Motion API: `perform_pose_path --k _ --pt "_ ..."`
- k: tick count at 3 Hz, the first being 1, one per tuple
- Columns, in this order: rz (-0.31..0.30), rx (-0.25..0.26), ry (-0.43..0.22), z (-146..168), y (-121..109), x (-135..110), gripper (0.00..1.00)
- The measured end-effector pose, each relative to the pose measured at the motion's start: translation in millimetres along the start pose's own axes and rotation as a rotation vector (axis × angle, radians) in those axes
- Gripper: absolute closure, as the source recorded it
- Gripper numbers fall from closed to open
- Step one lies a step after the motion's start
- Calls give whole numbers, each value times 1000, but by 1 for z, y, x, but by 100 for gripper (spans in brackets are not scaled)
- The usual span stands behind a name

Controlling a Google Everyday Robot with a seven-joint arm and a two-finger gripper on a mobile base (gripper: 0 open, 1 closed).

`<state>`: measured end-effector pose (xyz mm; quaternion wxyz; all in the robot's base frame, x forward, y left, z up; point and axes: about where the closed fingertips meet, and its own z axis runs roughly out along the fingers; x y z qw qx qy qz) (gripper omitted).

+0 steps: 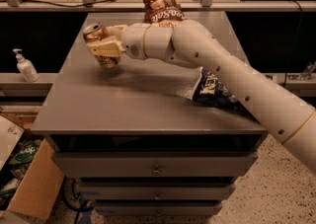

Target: Place orange can upright

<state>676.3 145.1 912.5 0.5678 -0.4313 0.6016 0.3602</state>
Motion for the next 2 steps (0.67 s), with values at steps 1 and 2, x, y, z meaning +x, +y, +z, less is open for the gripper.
perform_pose_path --k 1,2 --pt "18 17 3 -9 -2 5 100" --pt "31 22 32 -14 -4 10 82"
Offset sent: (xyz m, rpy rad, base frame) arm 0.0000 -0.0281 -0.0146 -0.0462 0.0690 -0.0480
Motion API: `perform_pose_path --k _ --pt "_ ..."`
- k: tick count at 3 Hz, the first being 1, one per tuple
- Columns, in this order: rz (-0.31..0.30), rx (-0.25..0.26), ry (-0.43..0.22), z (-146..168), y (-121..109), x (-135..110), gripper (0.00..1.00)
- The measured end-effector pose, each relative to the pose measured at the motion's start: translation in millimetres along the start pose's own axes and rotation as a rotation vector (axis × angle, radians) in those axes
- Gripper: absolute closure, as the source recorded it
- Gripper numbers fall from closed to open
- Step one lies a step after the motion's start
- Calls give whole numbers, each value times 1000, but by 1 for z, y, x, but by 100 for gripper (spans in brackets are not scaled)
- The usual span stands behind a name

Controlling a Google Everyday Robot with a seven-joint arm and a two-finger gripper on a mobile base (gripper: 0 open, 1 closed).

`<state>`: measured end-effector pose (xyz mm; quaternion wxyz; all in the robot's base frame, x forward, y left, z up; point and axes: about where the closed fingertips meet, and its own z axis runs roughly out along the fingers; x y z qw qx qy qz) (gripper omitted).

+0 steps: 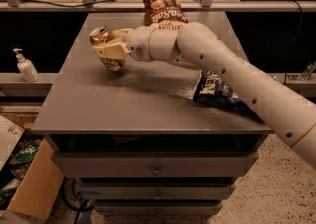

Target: Place orange can upright

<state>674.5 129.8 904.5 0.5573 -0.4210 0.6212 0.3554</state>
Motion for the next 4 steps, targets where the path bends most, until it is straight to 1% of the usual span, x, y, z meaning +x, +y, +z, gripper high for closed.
perform_pose_path --k 2,3,4 --pt "23 29 36 -9 -3 10 37" --pt "23 47 48 -13 -4 11 12" --pt "13 66 49 -19 -6 8 0"
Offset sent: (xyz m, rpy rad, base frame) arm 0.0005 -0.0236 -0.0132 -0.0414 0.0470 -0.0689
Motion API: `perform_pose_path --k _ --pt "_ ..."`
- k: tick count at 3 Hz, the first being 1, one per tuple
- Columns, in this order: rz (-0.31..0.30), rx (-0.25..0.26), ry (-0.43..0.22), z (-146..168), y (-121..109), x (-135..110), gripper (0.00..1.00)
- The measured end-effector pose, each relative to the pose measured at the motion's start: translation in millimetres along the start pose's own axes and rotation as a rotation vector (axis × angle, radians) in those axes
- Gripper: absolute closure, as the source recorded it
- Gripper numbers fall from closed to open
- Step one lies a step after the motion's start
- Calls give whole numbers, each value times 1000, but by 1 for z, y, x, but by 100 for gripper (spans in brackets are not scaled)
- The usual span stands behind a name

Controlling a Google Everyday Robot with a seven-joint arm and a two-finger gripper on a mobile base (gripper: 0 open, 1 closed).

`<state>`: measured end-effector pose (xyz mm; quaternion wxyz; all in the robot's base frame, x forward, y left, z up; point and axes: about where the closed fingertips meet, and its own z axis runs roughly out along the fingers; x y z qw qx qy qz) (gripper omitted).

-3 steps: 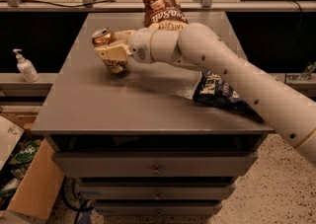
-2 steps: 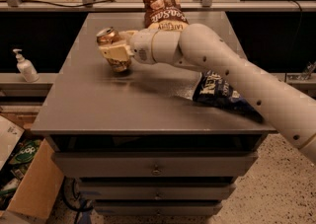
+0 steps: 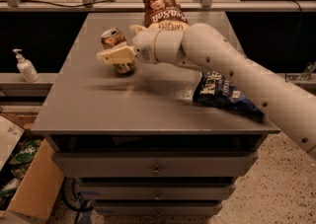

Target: Place orange can upright

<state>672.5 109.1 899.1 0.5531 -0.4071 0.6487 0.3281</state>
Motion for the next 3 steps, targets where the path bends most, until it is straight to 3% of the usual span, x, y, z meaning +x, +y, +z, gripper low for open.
perform_pose_path --k 2,3 --pt "-48 33 -1 -17 -8 -16 0" --pt "-130 38 22 -36 -17 -42 0"
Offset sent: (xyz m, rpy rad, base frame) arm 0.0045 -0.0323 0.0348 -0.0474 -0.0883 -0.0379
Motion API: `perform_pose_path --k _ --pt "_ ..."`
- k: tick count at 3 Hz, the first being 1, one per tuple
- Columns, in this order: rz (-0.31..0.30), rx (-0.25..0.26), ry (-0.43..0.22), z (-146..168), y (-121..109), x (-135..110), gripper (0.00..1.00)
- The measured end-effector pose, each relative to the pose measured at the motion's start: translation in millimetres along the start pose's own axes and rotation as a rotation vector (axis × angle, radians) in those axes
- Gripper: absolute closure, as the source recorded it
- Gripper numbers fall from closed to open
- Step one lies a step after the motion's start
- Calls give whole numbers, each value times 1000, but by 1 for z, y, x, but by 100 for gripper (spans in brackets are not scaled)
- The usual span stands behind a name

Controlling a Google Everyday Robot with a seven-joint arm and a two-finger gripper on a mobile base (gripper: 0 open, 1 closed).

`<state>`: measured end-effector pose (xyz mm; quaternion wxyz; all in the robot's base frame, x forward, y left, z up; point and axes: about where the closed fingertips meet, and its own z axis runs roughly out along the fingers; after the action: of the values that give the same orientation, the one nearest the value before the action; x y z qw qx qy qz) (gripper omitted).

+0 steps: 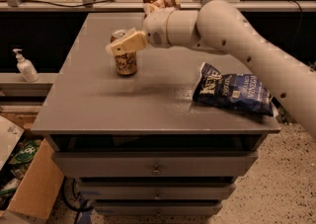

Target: Place orange can upright

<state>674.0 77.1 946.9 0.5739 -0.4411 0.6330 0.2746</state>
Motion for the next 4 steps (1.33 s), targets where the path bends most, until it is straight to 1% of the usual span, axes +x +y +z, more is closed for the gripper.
perform_pose_path --k 1,2,3,4 --pt "-98 0 11 -30 -18 -33 0" --pt "-176 23 -14 -78 -40 -71 0" --pt "-179 22 -20 -78 -41 -75 0" --pt "-208 3 -8 -68 -40 -73 0"
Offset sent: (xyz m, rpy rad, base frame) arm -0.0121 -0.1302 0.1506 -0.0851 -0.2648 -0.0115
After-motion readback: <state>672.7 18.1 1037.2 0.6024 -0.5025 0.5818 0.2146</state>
